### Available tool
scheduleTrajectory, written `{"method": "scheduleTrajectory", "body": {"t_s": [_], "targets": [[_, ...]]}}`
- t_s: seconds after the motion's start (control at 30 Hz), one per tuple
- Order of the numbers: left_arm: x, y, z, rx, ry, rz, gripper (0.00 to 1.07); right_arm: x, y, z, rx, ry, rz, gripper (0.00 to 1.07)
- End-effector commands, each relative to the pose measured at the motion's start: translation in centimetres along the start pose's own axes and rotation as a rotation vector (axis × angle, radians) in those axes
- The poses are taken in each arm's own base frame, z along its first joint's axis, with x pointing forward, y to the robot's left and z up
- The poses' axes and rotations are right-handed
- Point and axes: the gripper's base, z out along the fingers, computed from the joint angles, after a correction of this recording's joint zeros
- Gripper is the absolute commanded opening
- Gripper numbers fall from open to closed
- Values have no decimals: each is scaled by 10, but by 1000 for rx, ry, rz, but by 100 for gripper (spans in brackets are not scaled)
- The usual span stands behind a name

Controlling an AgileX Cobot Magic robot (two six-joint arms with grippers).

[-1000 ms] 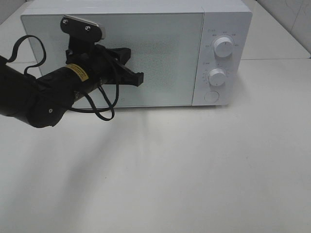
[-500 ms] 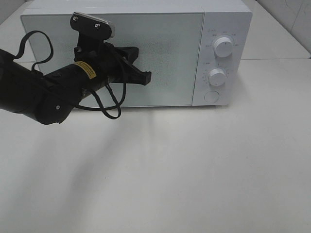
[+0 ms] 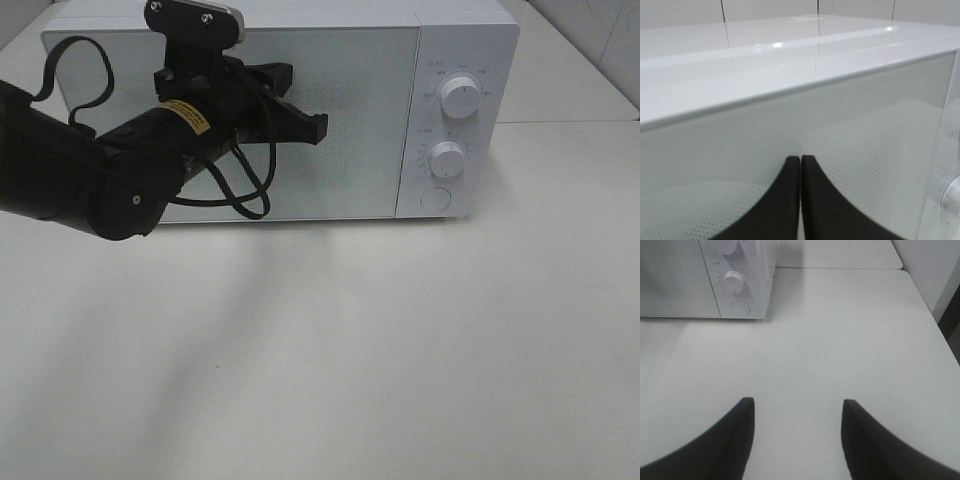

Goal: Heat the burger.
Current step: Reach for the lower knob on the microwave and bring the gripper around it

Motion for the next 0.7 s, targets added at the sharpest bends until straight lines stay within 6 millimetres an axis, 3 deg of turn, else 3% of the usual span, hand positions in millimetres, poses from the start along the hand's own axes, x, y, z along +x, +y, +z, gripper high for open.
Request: {"method": "scheduleTrajectory", "body": {"t_s": [0.03, 0.37, 0.7], "targets": [[-25, -2, -3, -22, -48, -26, 1, 2, 0, -3, 9, -40, 9, 47], [-42, -20, -16, 66, 96, -31, 1, 2, 0, -3, 9, -40, 9, 47], [-67, -41, -50, 201, 346, -13, 1, 2, 0, -3, 9, -40, 9, 47]]}}
